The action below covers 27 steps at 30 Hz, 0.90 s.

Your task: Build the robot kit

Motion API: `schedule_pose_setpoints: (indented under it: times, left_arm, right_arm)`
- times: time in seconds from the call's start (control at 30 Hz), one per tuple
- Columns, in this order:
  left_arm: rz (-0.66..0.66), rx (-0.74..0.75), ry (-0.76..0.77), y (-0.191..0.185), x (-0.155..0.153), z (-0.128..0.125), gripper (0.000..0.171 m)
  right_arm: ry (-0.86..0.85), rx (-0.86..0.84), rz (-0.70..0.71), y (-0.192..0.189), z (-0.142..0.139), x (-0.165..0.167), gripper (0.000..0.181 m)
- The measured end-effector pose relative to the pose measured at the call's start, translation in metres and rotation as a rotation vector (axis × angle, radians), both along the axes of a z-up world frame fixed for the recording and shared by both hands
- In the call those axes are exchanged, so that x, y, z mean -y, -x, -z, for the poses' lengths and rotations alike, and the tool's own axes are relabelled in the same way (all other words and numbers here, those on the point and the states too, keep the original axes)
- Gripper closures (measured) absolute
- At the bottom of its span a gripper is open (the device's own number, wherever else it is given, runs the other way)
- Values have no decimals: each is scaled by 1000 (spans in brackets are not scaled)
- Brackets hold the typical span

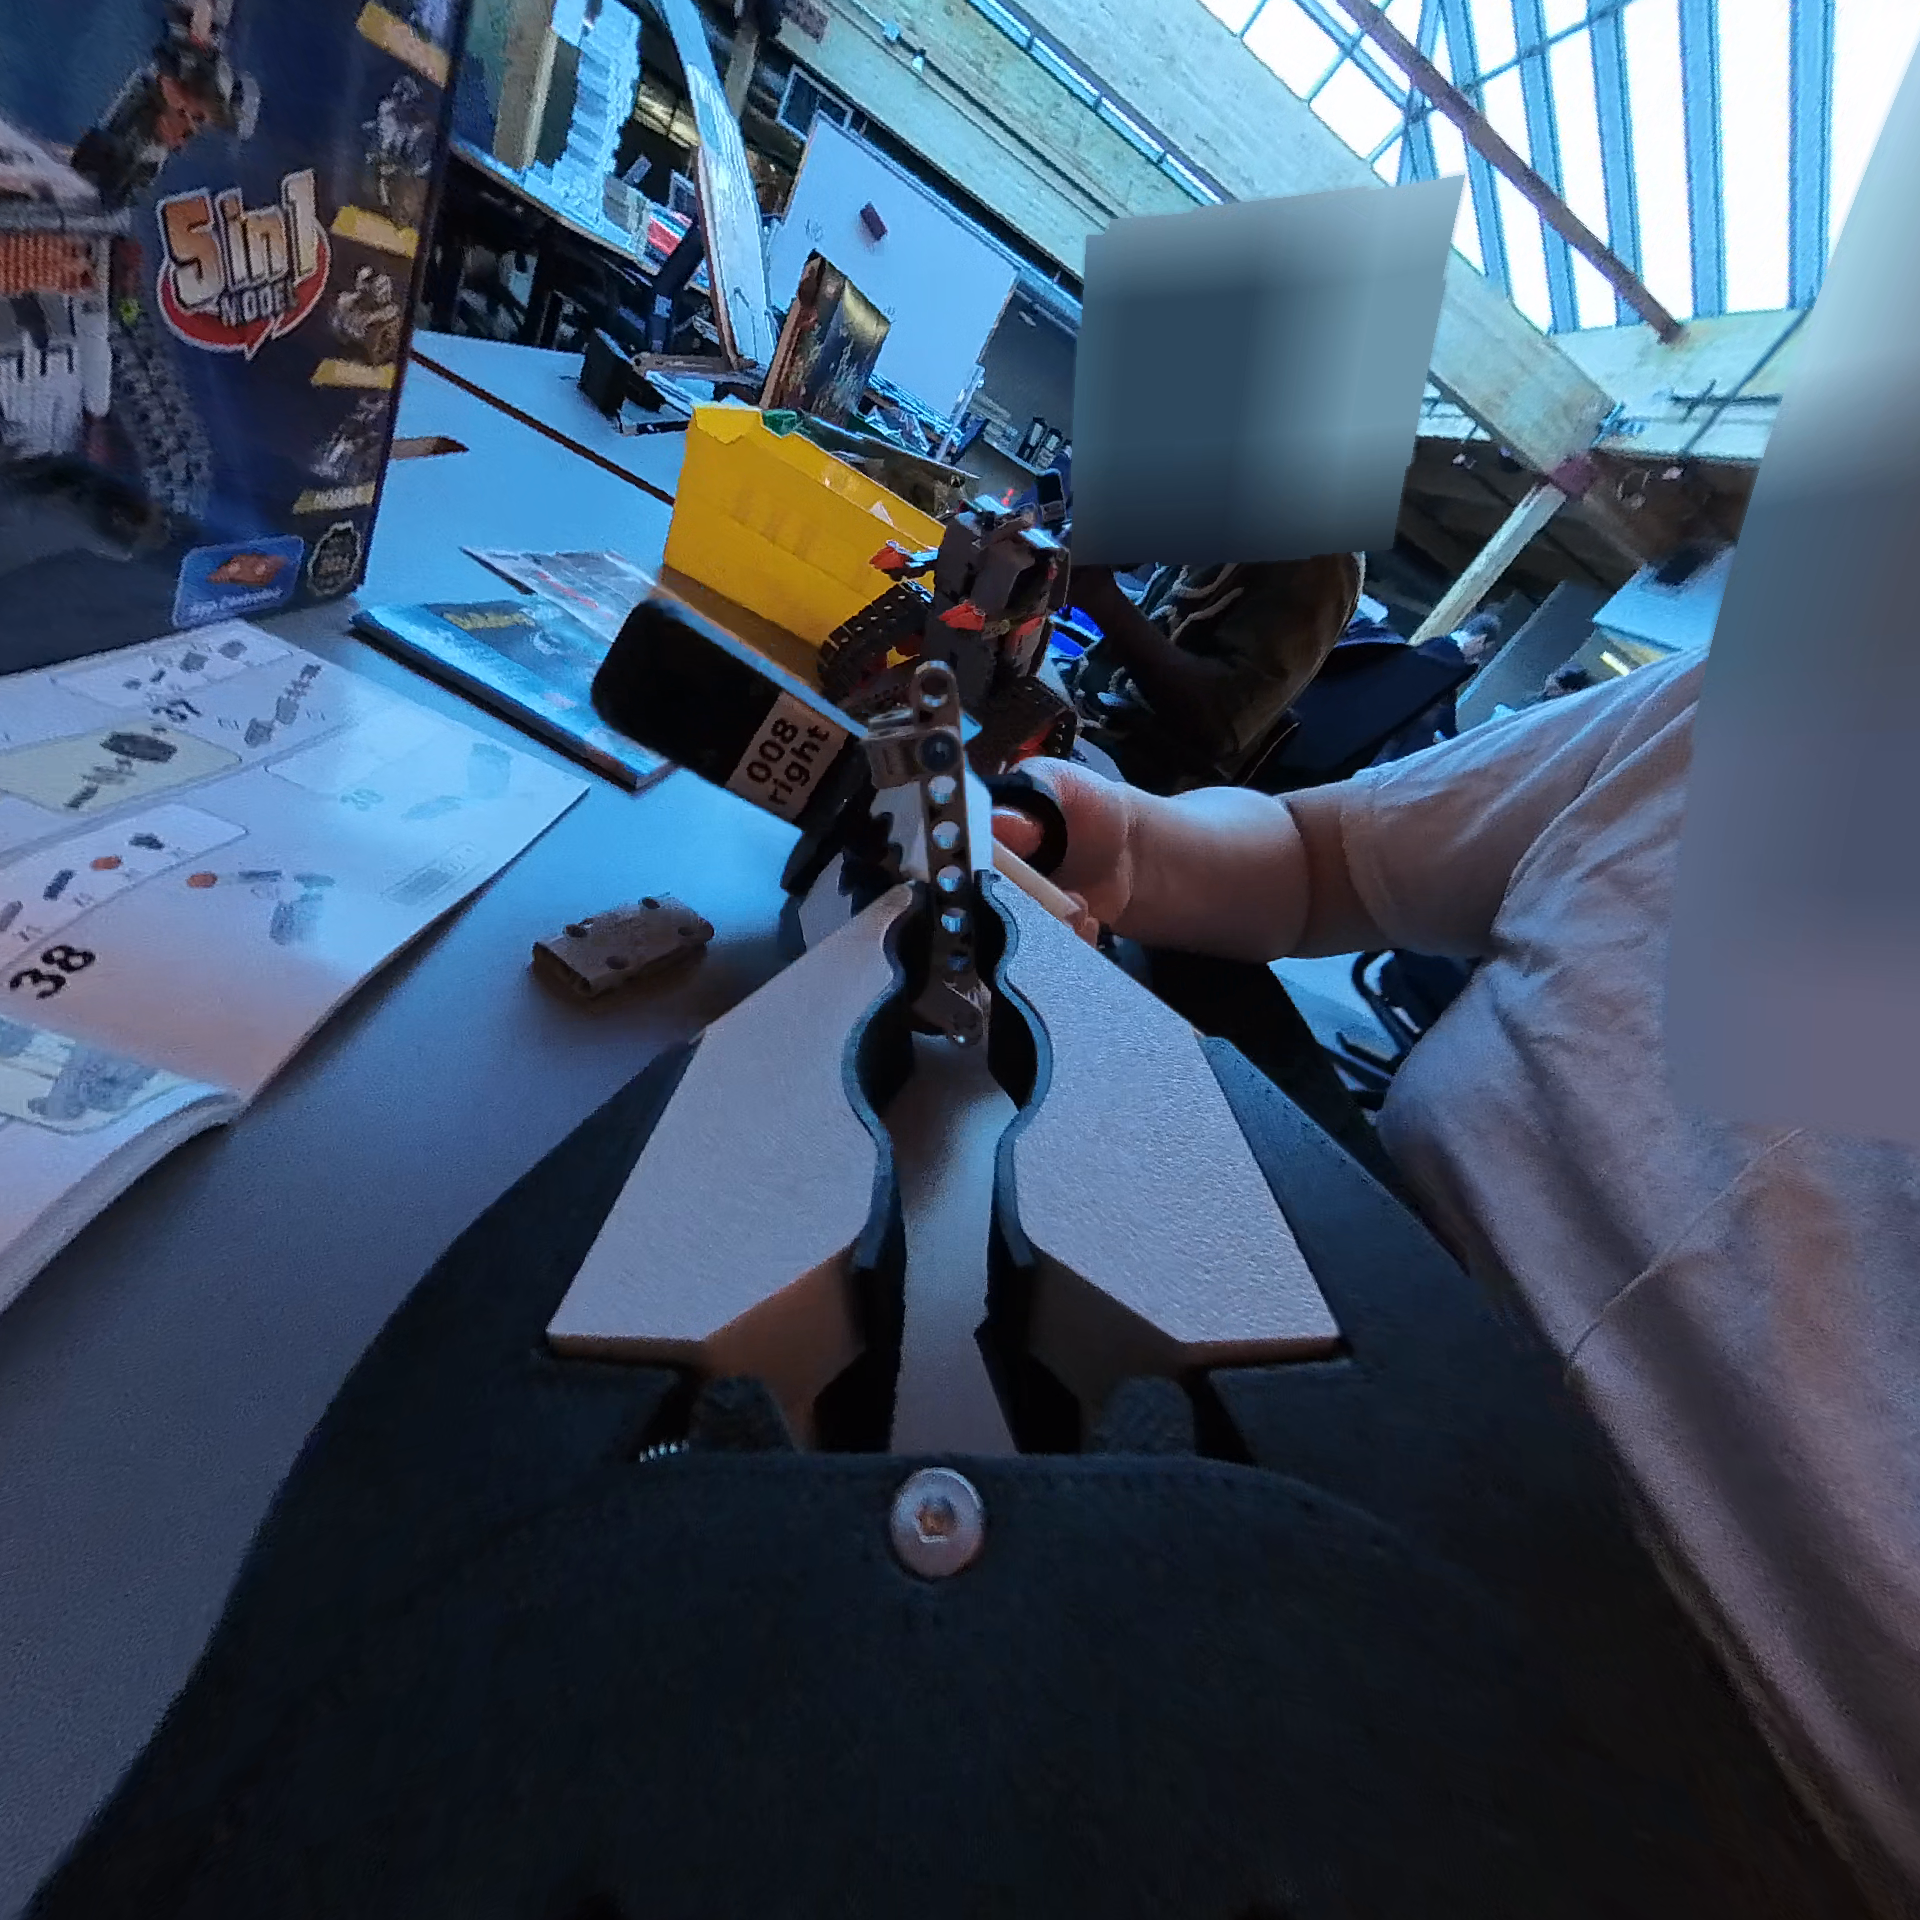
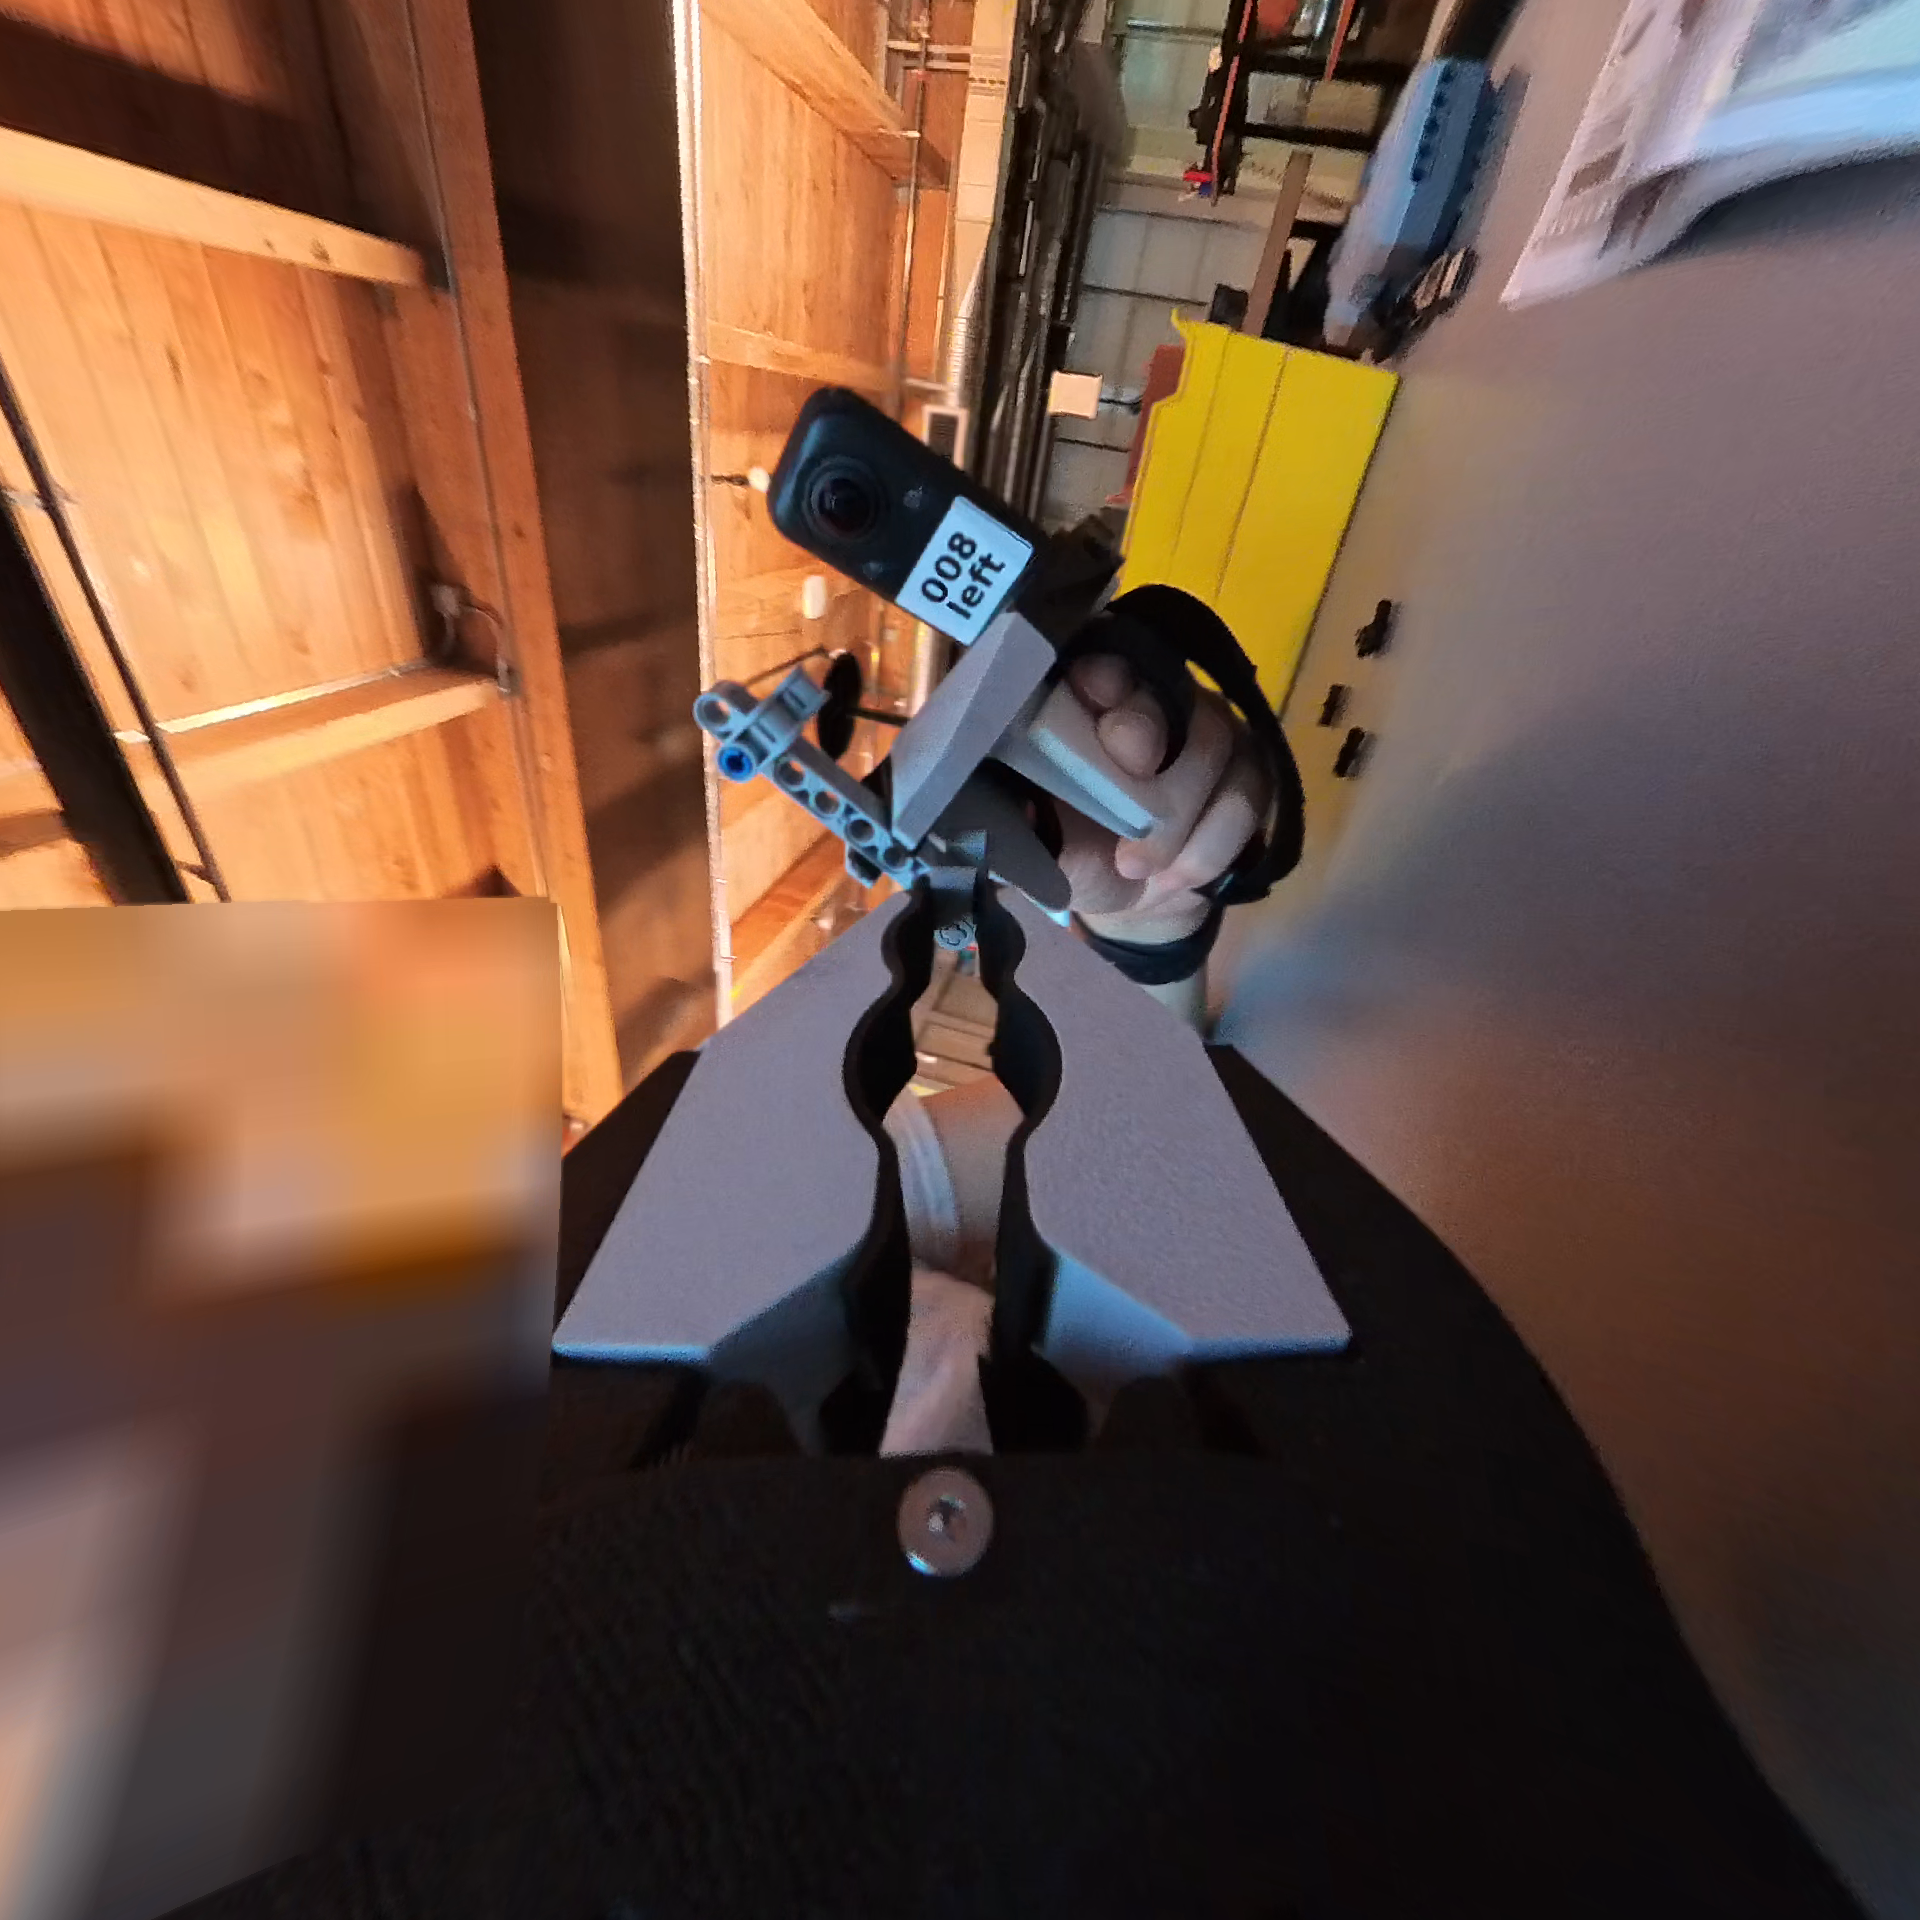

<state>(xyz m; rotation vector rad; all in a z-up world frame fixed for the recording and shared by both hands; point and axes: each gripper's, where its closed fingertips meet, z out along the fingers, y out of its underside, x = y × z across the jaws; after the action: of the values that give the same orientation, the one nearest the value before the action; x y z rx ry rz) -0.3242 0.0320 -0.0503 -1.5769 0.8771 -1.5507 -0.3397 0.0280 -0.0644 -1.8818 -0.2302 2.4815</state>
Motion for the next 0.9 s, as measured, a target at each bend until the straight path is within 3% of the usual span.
schedule_pose_setpoints:
  times: [0.23, 0.33, 0.43, 0.6, 0.67, 0.73, 0.9]
  left_arm:
    - [10, 8, -20, -2, 3, -1, 167]
    - [15, 76, 60, 2, 0, -7, 168]
    - [5, 156, 137, 12, -8, -14, 167]
    - [49, 211, 238, 14, -8, -16, 167]
    - [67, 215, 246, 11, -5, -17, 168]
    - [75, 200, 251, 8, -4, -14, 168]
    - [78, 164, 250, 4, -2, -9, 168]
  right_arm:
    - [110, -20, -35, -2, 0, 2, 173]
    - [5, -41, 6, -4, -5, -5, 169]
    - [-384, 0, 87, -9, -17, -10, 165]
    - [-1536, 291, 324, -13, -20, -5, 152]
    - [-1792, 392, 325, -11, -10, 0, 153]
    - [-1763, 392, 281, -4, -2, 8, 155]
    - [-1502, 371, 261, 0, -2, 5, 157]
